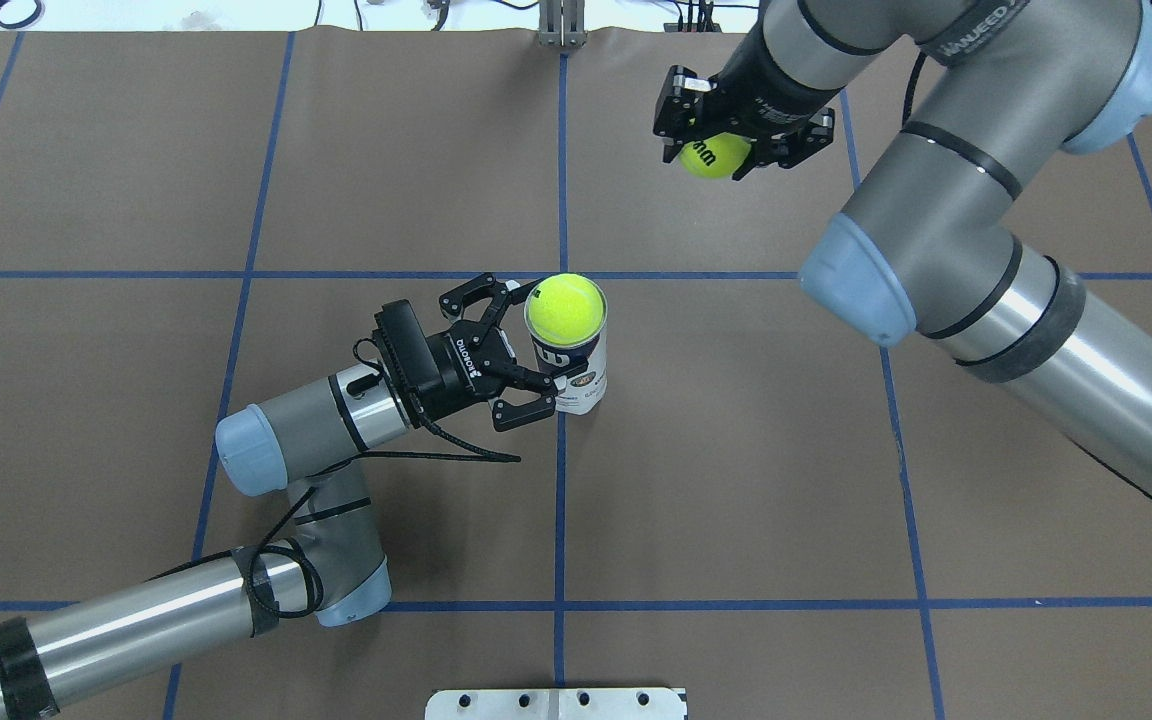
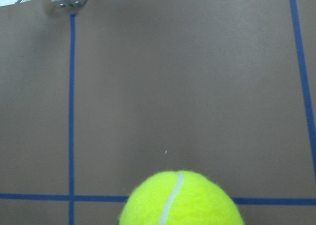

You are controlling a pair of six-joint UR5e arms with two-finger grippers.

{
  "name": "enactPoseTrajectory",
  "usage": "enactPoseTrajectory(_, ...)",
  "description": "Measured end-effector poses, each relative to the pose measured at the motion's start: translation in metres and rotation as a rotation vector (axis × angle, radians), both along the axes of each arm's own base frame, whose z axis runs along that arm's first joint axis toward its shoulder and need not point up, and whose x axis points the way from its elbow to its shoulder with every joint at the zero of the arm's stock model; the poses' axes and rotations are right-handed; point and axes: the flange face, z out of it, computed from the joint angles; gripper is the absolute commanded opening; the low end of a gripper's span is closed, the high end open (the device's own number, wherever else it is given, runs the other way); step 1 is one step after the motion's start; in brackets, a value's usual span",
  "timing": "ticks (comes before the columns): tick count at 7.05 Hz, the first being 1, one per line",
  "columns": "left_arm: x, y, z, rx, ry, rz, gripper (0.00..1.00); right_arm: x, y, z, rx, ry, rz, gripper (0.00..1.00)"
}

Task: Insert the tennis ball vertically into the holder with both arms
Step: 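Carry the yellow ball with the right gripper above the can opening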

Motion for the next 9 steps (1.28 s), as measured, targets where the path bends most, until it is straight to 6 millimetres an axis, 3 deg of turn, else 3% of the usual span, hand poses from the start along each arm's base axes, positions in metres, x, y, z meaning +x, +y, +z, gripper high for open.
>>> enactPoseTrajectory(2, 0.000, 0.000, -0.001, 0.001, 0.001, 0.000, 0.98, -0.007, 0.043, -0.045, -0.016, -0.009, 0.001, 0.00)
enactPoseTrajectory(3, 0.001, 0.001, -0.003, 0.000, 0.001, 0.002, 0.98, -0.003, 0.056, -0.054, -0.018, -0.009, -0.004, 0.00)
enactPoseTrajectory(9, 0.007, 0.002, -0.009, -0.008, -0.020, 0.006, 0.98, -0.027, 0.085, -0.071, -0.027, 0.049, -0.029, 0.00)
